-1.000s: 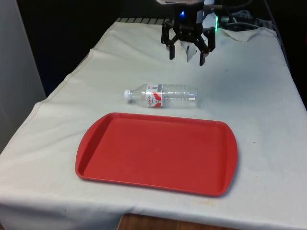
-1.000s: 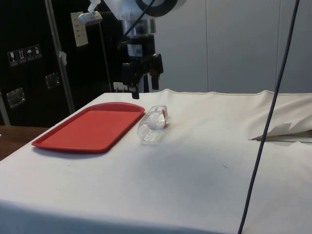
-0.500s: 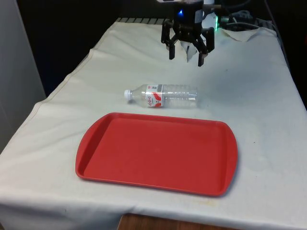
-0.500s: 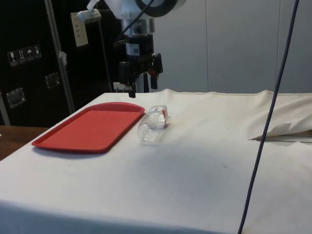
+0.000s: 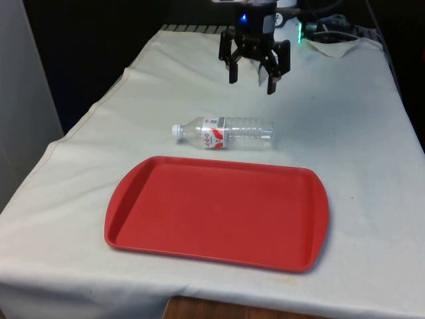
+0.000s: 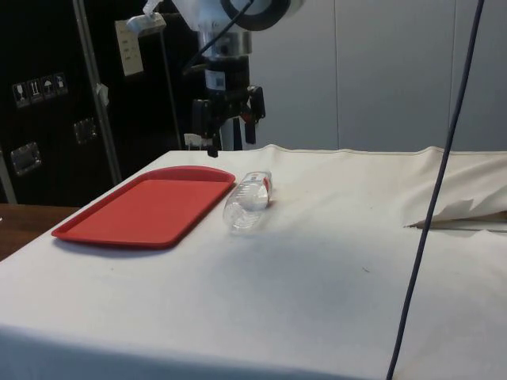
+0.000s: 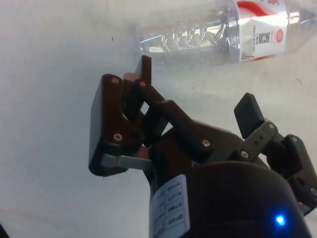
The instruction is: Place the bottle upright on the tray.
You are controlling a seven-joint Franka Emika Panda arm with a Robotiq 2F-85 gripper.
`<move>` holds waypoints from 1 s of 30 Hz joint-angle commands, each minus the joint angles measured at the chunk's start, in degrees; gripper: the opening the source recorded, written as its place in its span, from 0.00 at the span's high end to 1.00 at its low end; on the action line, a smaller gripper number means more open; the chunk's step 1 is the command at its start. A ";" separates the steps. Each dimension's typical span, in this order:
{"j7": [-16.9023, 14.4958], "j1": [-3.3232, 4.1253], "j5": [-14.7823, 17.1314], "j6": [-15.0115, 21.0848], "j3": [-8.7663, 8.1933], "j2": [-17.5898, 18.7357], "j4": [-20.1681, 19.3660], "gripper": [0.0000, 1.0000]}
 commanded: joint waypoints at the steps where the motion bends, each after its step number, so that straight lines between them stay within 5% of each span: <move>1: 1.20 0.11 -0.69 0.80 -0.29 0.23 0.00 0.00; 30: 12.49 0.00 -0.17 0.63 -0.17 1.09 0.00 0.00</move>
